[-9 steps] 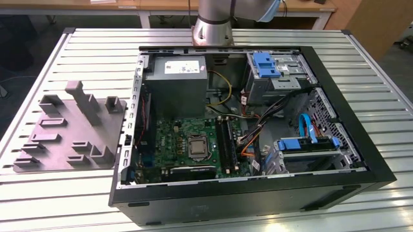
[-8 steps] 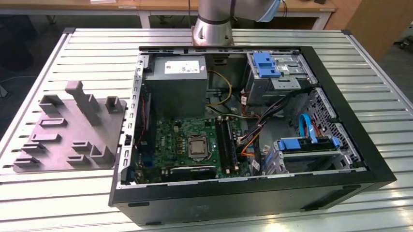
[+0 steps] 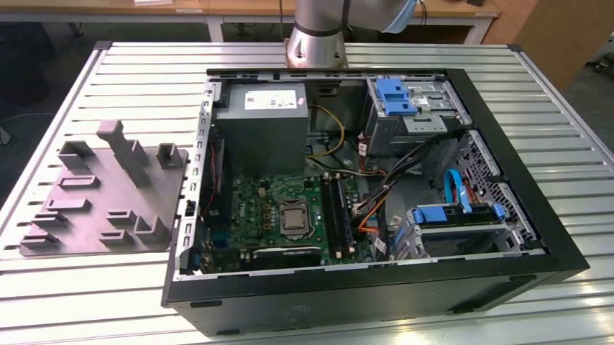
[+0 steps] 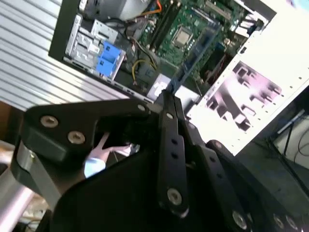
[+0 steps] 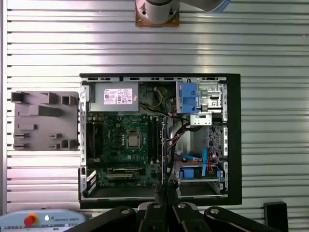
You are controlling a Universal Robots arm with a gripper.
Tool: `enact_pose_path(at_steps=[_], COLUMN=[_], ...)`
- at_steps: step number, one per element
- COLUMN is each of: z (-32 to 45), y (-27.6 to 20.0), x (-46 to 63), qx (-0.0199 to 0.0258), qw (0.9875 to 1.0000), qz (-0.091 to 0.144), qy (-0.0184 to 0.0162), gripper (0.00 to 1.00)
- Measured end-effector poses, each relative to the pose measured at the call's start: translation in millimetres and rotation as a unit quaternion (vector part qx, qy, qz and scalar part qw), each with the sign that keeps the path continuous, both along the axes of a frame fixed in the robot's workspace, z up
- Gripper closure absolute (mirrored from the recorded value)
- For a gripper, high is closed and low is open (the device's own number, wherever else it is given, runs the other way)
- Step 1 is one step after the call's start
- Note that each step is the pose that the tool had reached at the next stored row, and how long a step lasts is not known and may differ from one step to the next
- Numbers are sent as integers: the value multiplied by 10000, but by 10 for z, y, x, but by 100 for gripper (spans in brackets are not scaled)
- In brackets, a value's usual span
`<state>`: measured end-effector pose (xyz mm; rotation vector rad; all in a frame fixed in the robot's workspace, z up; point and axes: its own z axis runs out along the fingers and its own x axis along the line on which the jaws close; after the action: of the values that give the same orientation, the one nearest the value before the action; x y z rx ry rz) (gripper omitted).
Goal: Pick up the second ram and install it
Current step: 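Insert the second ram into the second slot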
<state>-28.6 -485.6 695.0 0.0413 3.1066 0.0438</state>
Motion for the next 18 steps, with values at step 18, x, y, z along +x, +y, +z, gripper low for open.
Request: enact_pose_path(at_steps=[18], z=[-51], y=[0], x=[0], qx=[0], qw=[10000], qz=[0], qy=[0], gripper=[89])
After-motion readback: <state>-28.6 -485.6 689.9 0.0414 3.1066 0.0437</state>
